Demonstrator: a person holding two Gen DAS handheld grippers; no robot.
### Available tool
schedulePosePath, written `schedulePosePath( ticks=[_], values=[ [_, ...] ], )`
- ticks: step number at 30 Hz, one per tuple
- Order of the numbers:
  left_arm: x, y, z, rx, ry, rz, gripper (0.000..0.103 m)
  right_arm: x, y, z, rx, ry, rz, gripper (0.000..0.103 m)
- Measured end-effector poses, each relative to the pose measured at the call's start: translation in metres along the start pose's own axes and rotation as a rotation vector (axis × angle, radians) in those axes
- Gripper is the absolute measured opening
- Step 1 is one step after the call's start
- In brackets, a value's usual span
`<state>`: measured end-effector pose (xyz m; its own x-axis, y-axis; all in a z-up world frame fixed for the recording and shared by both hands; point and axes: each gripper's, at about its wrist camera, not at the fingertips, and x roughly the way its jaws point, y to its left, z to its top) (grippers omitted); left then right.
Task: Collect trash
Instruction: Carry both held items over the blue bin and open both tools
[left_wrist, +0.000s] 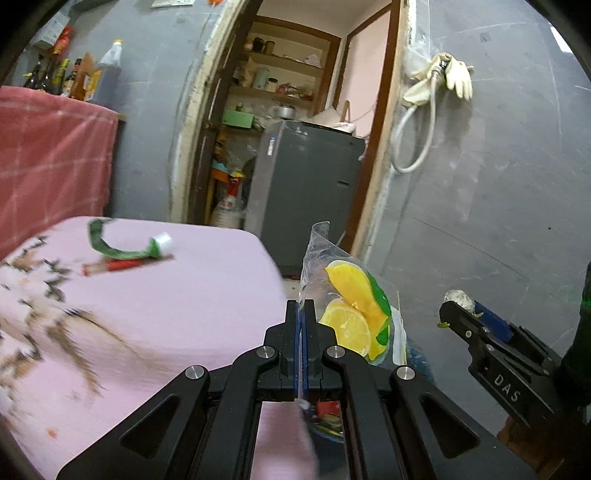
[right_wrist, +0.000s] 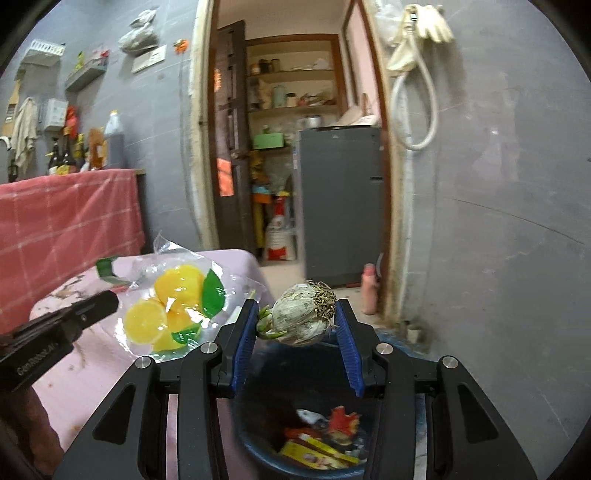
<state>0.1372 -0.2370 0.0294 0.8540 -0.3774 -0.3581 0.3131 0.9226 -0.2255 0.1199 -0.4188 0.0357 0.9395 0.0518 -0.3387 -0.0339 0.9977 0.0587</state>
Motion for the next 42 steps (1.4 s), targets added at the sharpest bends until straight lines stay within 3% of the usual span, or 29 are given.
schedulePosePath(
  ticks=[7, 15, 30, 42],
  values=[
    [0.028, -0.041, -0.016, -0.015, 0.056, 0.001, 0.0, -0.004, -0.037, -0.02, 0.033, 0.008, -0.043, 0.04],
    [0.067, -0.062, -0.038, 0.021, 0.197, 0.071, 0.0, 0.015, -0.069, -0.049, 0.097, 0.108, -0.066, 0.04],
    [0.093, -0.059, -0.05, 0.044, 0.331, 0.105, 0.0, 0.037, -0.078, -0.07, 0.159, 0.204, -0.064, 0.041],
    [0.097, -0.059, -0.053, 0.041, 0.361, 0.108, 0.0, 0.042, -0.081, -0.073, 0.168, 0.229, -0.066, 0.043]
  ],
)
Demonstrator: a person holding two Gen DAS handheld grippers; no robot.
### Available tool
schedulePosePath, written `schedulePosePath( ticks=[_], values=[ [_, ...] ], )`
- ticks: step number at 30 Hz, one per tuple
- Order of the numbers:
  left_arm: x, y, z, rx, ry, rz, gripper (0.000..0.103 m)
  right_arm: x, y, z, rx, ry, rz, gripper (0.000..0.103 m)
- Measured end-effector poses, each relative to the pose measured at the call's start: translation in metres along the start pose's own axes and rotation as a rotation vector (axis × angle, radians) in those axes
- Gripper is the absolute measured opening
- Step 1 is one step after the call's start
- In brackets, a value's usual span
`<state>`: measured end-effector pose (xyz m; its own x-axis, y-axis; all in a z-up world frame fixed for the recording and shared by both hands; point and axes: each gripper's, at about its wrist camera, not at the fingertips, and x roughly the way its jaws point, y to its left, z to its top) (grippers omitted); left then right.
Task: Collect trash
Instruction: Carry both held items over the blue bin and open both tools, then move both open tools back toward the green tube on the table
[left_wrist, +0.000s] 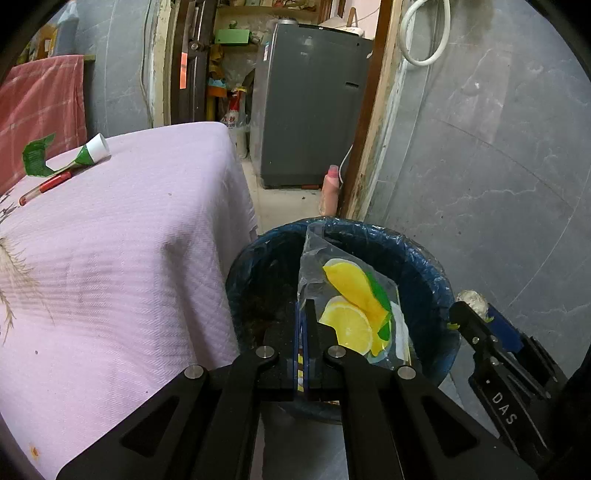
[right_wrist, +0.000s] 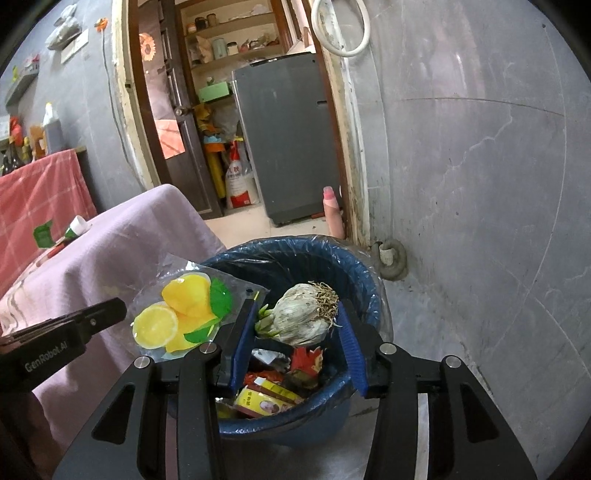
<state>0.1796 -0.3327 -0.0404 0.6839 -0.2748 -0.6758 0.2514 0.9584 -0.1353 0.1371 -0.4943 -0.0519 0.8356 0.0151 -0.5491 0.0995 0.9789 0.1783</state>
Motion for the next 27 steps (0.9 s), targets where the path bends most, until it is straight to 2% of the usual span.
schedulePosePath(
  ticks=[3, 6, 8, 10, 13, 16, 20, 21, 23, 24, 27],
  values=[
    [-0.003, 0.003, 0.001, -0.015, -0.011, -0.011, 0.002, -0.002, -0.001, 0.001, 0.006, -0.01, 0.006, 0.043],
    [-0.005, 0.006, 0.003, -0.033, -0.022, -0.024, 0.01, -0.004, -0.002, 0.003, 0.007, -0.019, 0.01, 0.046],
    [-0.008, 0.008, 0.004, -0.051, -0.042, -0.031, 0.026, -0.006, -0.001, 0.004, 0.01, -0.026, 0.012, 0.047],
    [-0.015, 0.01, 0.005, -0.067, -0.076, -0.041, 0.032, -0.008, -0.001, 0.007, 0.01, -0.033, 0.013, 0.049],
    [-0.025, 0.013, 0.007, -0.08, -0.117, -0.061, 0.034, -0.016, 0.0, 0.013, 0.016, -0.064, 0.012, 0.055],
    [-0.036, 0.018, 0.012, -0.098, -0.152, -0.069, 0.05, -0.025, 0.003, 0.024, 0.018, -0.105, 0.01, 0.058],
    [-0.056, 0.03, 0.027, -0.105, -0.223, -0.058, 0.06, -0.04, 0.009, 0.037, 0.023, -0.173, 0.011, 0.073],
    [-0.06, 0.032, 0.03, -0.104, -0.235, -0.054, 0.063, -0.043, 0.011, 0.039, 0.023, -0.185, 0.013, 0.074],
    [-0.071, 0.042, 0.039, -0.108, -0.275, -0.038, 0.075, -0.047, 0.016, 0.046, 0.019, -0.205, 0.015, 0.078],
    [-0.075, 0.046, 0.041, -0.11, -0.293, -0.034, 0.077, -0.05, 0.02, 0.049, 0.015, -0.219, 0.015, 0.079],
    [-0.09, 0.063, 0.05, -0.107, -0.345, 0.001, 0.09, -0.056, 0.032, 0.059, 0.007, -0.257, 0.03, 0.088]
  ],
)
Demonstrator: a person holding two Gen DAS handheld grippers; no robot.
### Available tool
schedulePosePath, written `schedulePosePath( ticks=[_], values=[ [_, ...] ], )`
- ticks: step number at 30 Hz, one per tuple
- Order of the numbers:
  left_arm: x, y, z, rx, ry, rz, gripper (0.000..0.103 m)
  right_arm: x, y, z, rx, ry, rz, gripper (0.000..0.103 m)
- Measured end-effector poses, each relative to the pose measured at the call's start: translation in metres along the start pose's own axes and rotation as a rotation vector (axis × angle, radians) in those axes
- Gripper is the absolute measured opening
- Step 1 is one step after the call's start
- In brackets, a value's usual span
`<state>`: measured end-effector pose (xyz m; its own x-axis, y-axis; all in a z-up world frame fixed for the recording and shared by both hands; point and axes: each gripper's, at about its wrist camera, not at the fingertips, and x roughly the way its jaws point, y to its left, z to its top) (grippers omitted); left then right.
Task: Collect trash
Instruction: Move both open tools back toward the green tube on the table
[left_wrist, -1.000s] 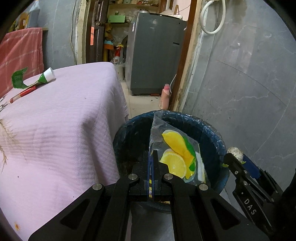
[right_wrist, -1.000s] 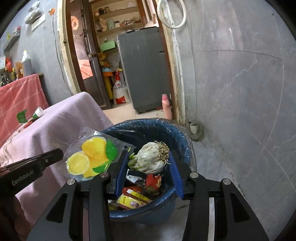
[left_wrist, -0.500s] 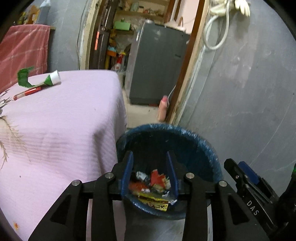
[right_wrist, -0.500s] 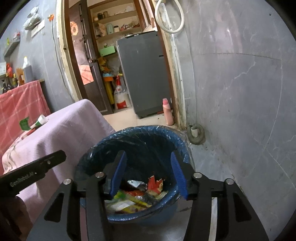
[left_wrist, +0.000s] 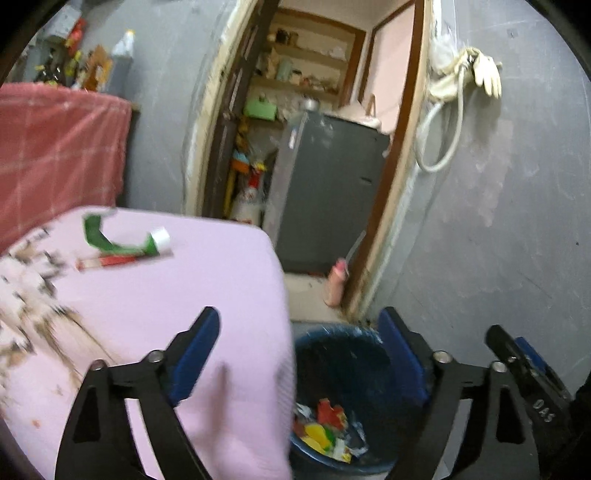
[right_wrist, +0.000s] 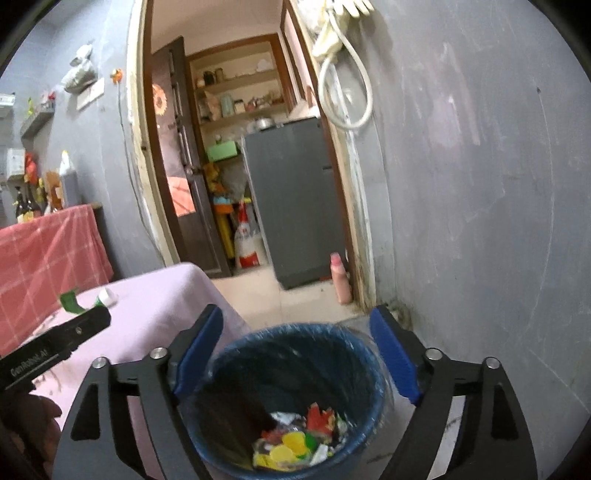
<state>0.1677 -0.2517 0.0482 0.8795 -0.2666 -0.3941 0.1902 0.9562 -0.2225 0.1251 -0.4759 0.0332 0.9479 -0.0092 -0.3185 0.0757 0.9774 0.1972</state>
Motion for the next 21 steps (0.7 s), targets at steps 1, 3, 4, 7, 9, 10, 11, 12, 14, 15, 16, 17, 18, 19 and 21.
schedulePosePath(
  ticks=[1, 3, 4, 7, 9, 10, 11, 12, 14, 15, 16, 17, 18, 19, 21],
  values=[
    [-0.002, 0.003, 0.003, 0.0, -0.01, 0.007, 0.097, -0.001, 0.003, 0.002, -0.001, -0.009, 0.006, 0.092],
    [-0.007, 0.015, 0.01, -0.009, -0.04, 0.027, 0.099, -0.004, 0.014, 0.01, -0.001, -0.036, 0.03, 0.101],
    [-0.009, 0.022, 0.011, -0.012, -0.05, 0.032, 0.099, -0.005, 0.018, 0.014, -0.001, -0.052, 0.038, 0.103],
    [-0.02, 0.042, 0.015, -0.015, -0.076, 0.064, 0.1, -0.007, 0.038, 0.025, -0.011, -0.09, 0.076, 0.103],
    [-0.028, 0.056, 0.02, -0.012, -0.094, 0.086, 0.1, -0.006, 0.05, 0.028, -0.017, -0.108, 0.095, 0.103],
    [-0.031, 0.062, 0.021, -0.01, -0.1, 0.097, 0.1, -0.005, 0.056, 0.029, -0.019, -0.113, 0.104, 0.103],
    [-0.035, 0.07, 0.024, -0.006, -0.109, 0.112, 0.1, -0.004, 0.065, 0.031, -0.023, -0.12, 0.118, 0.103],
    [-0.038, 0.079, 0.026, -0.004, -0.117, 0.128, 0.1, -0.001, 0.073, 0.033, -0.029, -0.121, 0.128, 0.103],
    [-0.042, 0.096, 0.03, -0.004, -0.125, 0.152, 0.1, 0.003, 0.087, 0.034, -0.044, -0.121, 0.147, 0.103],
    [-0.044, 0.107, 0.032, -0.005, -0.127, 0.167, 0.1, 0.006, 0.096, 0.035, -0.056, -0.119, 0.156, 0.103],
    [-0.045, 0.115, 0.034, -0.005, -0.128, 0.179, 0.1, 0.01, 0.106, 0.035, -0.067, -0.115, 0.166, 0.103],
    [-0.045, 0.124, 0.036, -0.005, -0.126, 0.193, 0.1, 0.013, 0.114, 0.036, -0.073, -0.111, 0.175, 0.103],
    [-0.046, 0.135, 0.038, -0.004, -0.123, 0.206, 0.1, 0.016, 0.121, 0.036, -0.078, -0.107, 0.182, 0.103],
    [-0.047, 0.146, 0.039, -0.004, -0.121, 0.222, 0.1, 0.018, 0.127, 0.036, -0.082, -0.104, 0.19, 0.103],
    [-0.047, 0.167, 0.042, -0.004, -0.118, 0.249, 0.1, 0.025, 0.145, 0.035, -0.096, -0.094, 0.208, 0.103]
  ],
)
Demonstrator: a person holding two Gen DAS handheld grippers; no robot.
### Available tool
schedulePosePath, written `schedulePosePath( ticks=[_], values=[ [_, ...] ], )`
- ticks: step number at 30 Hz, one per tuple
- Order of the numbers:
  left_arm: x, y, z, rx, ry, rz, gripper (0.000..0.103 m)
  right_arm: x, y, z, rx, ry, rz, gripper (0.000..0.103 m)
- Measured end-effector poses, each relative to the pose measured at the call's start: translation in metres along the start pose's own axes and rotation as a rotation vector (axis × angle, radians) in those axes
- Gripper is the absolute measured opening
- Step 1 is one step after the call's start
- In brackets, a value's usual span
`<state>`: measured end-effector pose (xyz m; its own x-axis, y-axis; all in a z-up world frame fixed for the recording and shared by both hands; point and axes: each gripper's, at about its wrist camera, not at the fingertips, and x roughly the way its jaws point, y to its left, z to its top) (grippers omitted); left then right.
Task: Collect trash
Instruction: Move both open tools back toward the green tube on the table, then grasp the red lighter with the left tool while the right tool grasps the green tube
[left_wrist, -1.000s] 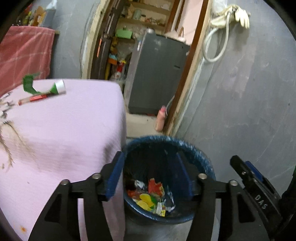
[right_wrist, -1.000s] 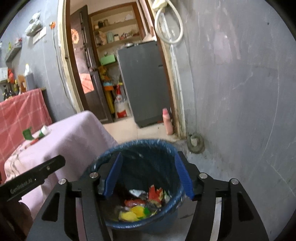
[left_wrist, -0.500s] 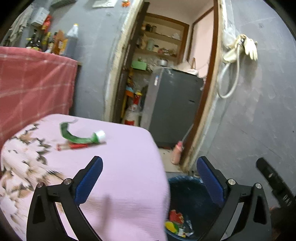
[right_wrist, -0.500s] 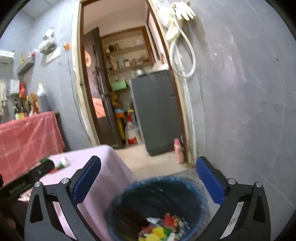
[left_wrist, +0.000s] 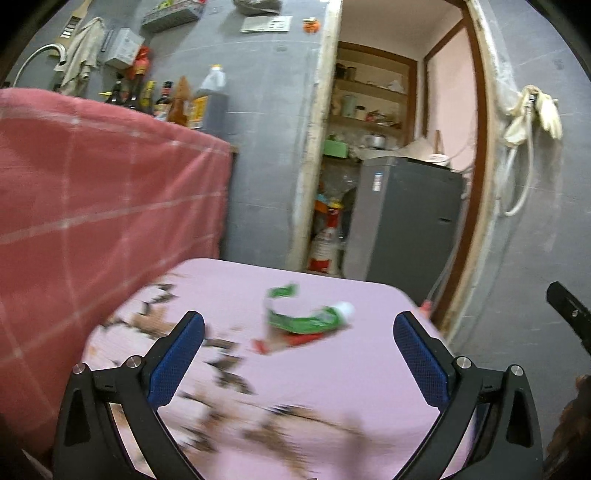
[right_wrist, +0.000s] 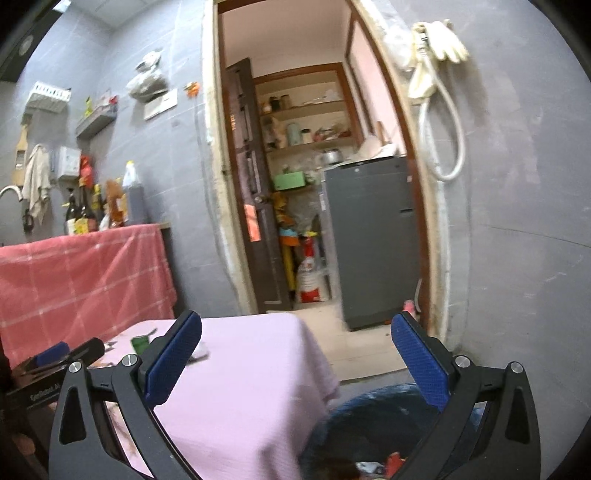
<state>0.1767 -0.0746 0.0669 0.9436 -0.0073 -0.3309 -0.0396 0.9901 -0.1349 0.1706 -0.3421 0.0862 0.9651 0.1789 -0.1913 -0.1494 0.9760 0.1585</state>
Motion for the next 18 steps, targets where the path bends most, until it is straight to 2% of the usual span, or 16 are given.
schedulePosePath(
  ticks=[4, 8, 14, 16, 18],
  values=[
    [0.01, 0.034, 0.001, 0.026, 0.018, 0.033, 0.1, 0.025, 0.027, 0.0, -0.019, 0.032, 0.035, 0.103],
    [0.027, 0.064, 0.001, 0.031, 0.052, 0.034, 0.1, 0.051, 0.051, -0.002, -0.046, 0.086, 0.06, 0.103],
    [0.051, 0.087, -0.006, 0.006, 0.135, -0.044, 0.099, 0.095, 0.081, -0.014, -0.089, 0.2, 0.12, 0.102],
    [0.057, 0.089, -0.006, 0.027, 0.151, -0.07, 0.098, 0.107, 0.086, -0.019, -0.09, 0.235, 0.138, 0.097],
    [0.065, 0.088, -0.008, 0.049, 0.175, -0.108, 0.091, 0.119, 0.091, -0.025, -0.1, 0.274, 0.148, 0.09]
  ],
)
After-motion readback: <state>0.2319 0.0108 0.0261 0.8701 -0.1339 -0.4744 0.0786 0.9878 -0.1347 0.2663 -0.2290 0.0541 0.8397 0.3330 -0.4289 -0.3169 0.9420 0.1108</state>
